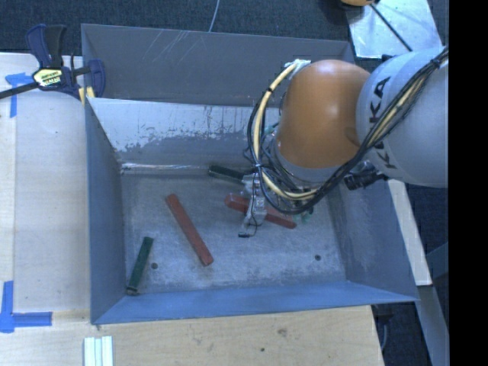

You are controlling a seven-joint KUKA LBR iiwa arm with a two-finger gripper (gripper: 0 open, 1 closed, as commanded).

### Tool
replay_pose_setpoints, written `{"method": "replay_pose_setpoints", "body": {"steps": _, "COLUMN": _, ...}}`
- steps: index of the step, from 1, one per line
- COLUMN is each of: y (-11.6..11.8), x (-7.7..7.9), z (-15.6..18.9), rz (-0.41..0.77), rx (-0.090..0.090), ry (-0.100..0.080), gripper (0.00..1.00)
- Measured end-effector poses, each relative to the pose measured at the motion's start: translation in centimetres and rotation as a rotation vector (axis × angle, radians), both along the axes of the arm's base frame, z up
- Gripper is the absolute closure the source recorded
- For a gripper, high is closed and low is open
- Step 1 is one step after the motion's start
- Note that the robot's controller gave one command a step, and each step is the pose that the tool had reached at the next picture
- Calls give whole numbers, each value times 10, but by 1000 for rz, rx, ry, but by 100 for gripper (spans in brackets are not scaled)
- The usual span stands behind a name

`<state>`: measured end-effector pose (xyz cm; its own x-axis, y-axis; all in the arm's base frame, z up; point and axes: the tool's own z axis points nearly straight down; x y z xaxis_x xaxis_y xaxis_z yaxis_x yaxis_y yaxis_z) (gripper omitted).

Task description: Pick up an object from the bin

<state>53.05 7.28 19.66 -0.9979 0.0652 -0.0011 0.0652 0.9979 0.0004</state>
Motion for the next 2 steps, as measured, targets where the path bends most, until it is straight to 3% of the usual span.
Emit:
{"method": "replay_pose_setpoints", "body": {"steps": 1, "y": 0, "x": 0, "z": 0, "rz": 0, "rx": 0, "ry": 0, "gripper": 100}}
{"method": "replay_pose_setpoints", "body": {"steps": 2, "y": -25, "x": -4, "z": 45, "rz": -9, "rx": 0, "ry": 6, "gripper": 100}}
